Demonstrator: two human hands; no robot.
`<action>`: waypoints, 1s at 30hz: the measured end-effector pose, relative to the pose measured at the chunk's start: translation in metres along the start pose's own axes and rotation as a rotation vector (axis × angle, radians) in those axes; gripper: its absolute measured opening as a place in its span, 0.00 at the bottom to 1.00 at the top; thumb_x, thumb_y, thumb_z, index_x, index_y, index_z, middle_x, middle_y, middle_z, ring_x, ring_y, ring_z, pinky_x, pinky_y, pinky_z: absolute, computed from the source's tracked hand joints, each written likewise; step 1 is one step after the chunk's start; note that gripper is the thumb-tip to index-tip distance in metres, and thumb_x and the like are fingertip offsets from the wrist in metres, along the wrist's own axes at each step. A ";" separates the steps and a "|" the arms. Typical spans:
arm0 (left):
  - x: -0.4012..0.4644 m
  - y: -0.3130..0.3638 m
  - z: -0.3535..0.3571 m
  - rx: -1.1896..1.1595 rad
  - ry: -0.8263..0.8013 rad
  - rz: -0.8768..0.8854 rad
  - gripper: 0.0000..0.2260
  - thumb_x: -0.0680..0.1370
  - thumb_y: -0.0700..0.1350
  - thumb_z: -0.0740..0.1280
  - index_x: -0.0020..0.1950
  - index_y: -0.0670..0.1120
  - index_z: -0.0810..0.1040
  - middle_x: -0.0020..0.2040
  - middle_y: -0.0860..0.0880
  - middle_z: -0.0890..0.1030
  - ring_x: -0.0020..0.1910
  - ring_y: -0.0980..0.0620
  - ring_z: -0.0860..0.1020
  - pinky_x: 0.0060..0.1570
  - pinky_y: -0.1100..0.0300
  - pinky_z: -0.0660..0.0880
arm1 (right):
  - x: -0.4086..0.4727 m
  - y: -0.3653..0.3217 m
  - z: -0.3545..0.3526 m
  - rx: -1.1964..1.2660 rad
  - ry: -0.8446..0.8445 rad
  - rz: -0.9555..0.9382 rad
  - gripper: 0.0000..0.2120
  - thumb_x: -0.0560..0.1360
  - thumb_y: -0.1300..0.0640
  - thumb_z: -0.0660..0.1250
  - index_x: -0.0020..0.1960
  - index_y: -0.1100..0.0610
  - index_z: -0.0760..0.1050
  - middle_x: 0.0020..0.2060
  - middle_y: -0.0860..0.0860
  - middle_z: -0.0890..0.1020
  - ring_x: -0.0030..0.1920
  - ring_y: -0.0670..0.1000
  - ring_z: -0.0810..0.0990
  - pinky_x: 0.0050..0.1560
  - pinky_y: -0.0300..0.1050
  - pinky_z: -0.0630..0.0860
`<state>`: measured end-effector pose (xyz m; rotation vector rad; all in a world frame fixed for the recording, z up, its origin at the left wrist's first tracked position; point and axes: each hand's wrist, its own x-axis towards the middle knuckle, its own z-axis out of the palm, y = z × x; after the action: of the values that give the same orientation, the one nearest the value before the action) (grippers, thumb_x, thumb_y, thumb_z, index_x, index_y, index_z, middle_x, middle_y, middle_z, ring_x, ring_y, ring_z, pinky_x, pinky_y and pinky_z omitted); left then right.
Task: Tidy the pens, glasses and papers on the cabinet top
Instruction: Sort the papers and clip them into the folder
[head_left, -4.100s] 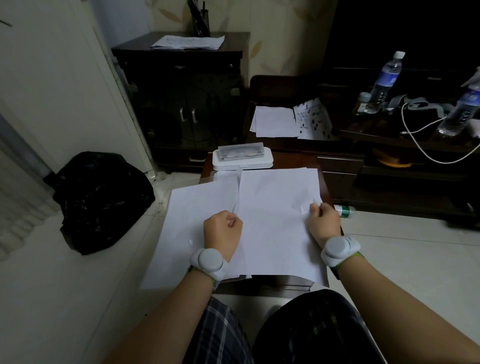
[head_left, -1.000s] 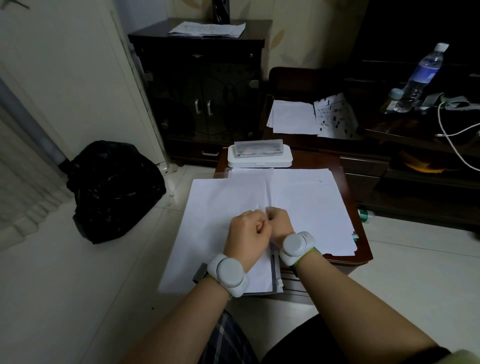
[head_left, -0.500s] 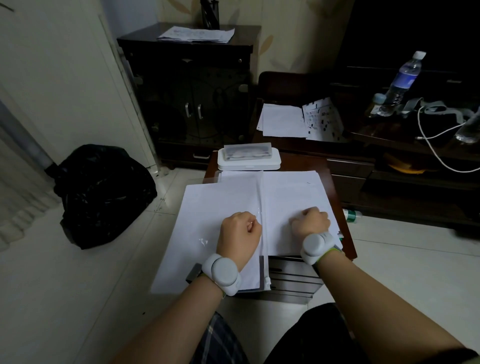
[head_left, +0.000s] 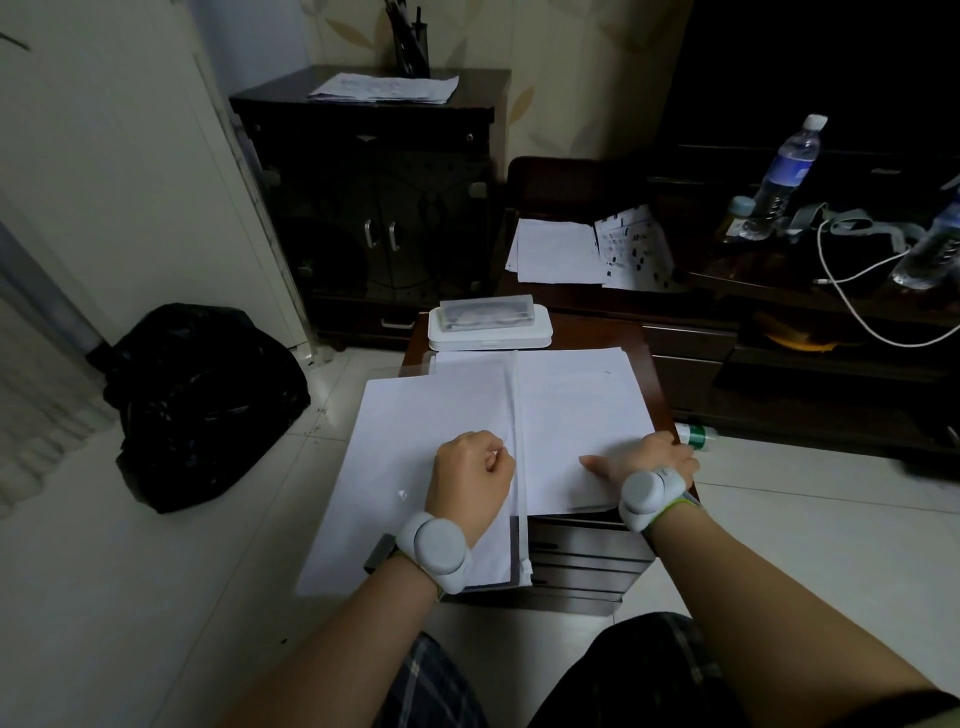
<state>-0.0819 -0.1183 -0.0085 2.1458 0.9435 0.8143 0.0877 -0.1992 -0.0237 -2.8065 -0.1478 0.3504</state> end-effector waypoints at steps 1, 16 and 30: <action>0.000 0.000 0.000 0.003 0.001 -0.002 0.07 0.73 0.35 0.65 0.36 0.37 0.78 0.28 0.51 0.70 0.31 0.51 0.71 0.38 0.54 0.73 | -0.001 0.000 0.000 0.001 0.003 -0.001 0.45 0.58 0.36 0.76 0.62 0.64 0.65 0.62 0.61 0.71 0.63 0.59 0.69 0.61 0.48 0.68; -0.001 -0.004 0.004 0.019 -0.018 -0.020 0.06 0.74 0.35 0.65 0.39 0.35 0.79 0.32 0.41 0.77 0.33 0.45 0.75 0.39 0.54 0.74 | 0.006 0.004 -0.008 -0.012 -0.039 -0.014 0.49 0.56 0.34 0.77 0.63 0.64 0.63 0.60 0.60 0.73 0.62 0.59 0.73 0.61 0.50 0.71; 0.000 0.000 0.005 0.016 -0.056 -0.064 0.06 0.74 0.36 0.64 0.42 0.37 0.81 0.32 0.47 0.75 0.35 0.49 0.75 0.40 0.62 0.72 | -0.011 0.011 -0.009 -0.108 0.094 -0.244 0.32 0.65 0.43 0.75 0.60 0.60 0.70 0.60 0.59 0.72 0.62 0.60 0.70 0.60 0.51 0.68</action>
<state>-0.0787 -0.1199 -0.0113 2.1293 0.9872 0.7147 0.0796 -0.2141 -0.0165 -2.8596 -0.4964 0.1569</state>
